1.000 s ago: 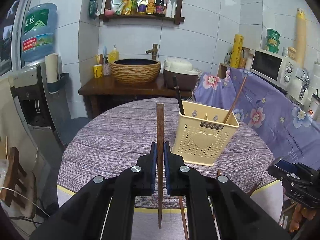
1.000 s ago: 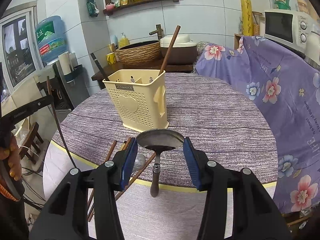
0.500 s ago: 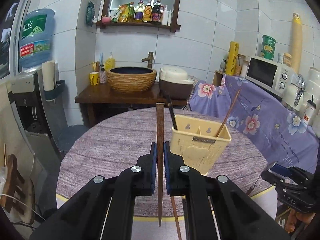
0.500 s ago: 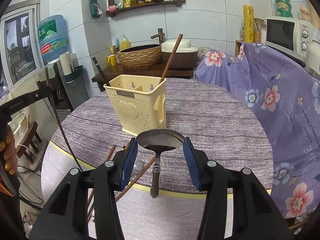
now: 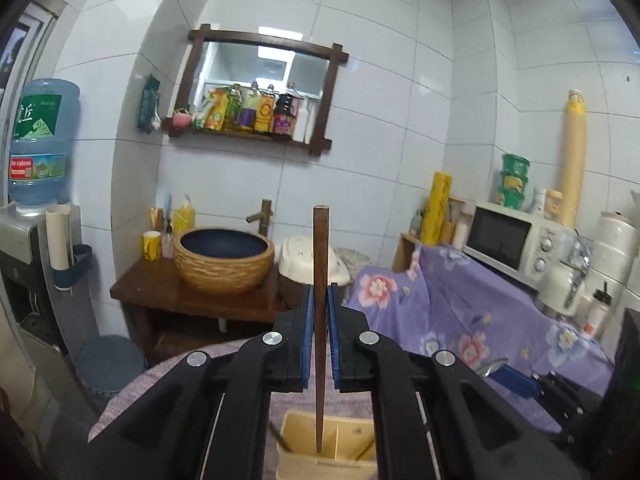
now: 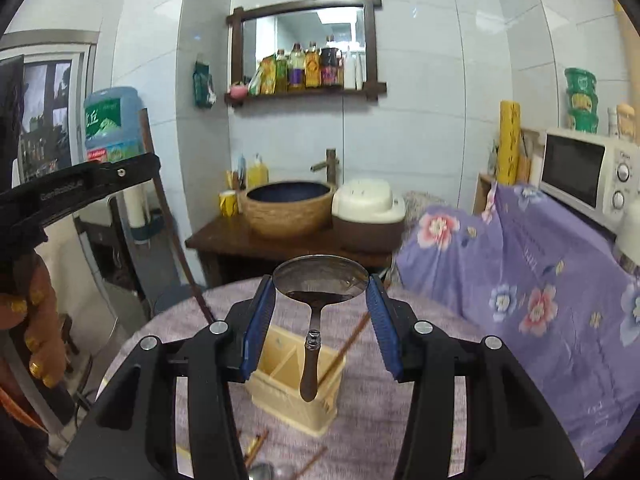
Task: Organize utensils
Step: 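Lower the chopstick and spoon into the cream holder and open both tools, then return both open tools toward the remaining chopsticks and spoons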
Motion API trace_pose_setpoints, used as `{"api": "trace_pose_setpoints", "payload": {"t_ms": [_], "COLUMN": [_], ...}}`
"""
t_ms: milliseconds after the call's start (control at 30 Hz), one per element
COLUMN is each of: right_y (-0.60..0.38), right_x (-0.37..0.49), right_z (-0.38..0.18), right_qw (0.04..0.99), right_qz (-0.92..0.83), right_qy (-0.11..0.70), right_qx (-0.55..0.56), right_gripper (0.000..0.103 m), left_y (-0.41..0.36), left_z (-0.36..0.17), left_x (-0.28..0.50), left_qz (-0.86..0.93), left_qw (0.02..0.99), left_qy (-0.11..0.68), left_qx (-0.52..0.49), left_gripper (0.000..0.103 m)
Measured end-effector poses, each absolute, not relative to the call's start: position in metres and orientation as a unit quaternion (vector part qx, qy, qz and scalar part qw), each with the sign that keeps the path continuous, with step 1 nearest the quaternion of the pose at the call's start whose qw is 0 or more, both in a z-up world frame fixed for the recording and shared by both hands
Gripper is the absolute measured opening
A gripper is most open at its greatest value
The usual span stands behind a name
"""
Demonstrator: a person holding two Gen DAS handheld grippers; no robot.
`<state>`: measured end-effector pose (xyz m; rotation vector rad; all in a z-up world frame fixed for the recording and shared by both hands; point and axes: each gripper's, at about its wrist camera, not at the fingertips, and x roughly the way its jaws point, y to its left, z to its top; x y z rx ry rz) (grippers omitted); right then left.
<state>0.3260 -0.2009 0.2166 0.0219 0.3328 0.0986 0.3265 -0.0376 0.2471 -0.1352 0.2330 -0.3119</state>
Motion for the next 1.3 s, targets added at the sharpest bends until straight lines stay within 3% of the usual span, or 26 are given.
{"api": "trace_pose_setpoints", "payload": {"t_ms": [467, 1033, 1133, 1167, 1267, 1300], "right_y": [-0.186, -0.179, -0.18, -0.18, -0.181, -0.182], "right_x": [0.361, 0.361, 0.355, 0.351, 0.333, 0.326], "right_z": [0.116, 0.084, 0.086, 0.088, 0.094, 0.094], "right_qw": [0.978, 0.976, 0.979, 0.98, 0.982, 0.982], "right_qz": [0.035, 0.03, 0.03, 0.027, 0.022, 0.02], "right_qy": [0.208, 0.211, 0.2, 0.194, 0.182, 0.181], "right_qx": [-0.01, -0.031, -0.036, -0.038, -0.047, -0.046], "right_gripper": [0.048, 0.048, 0.064, 0.066, 0.066, 0.068], "left_y": [-0.057, -0.059, -0.055, -0.052, -0.042, -0.036], "left_z": [0.139, 0.104, 0.107, 0.109, 0.113, 0.113], "left_x": [0.35, 0.357, 0.352, 0.347, 0.326, 0.316], "left_qz": [-0.14, -0.142, -0.152, -0.15, -0.145, -0.137], "left_qw": [0.973, 0.965, 0.963, 0.964, 0.967, 0.969], "left_qy": [0.174, 0.218, 0.22, 0.215, 0.204, 0.203], "left_qx": [-0.055, -0.037, -0.041, -0.039, -0.037, -0.037], "left_gripper": [0.008, 0.009, 0.01, 0.01, 0.025, 0.038]}}
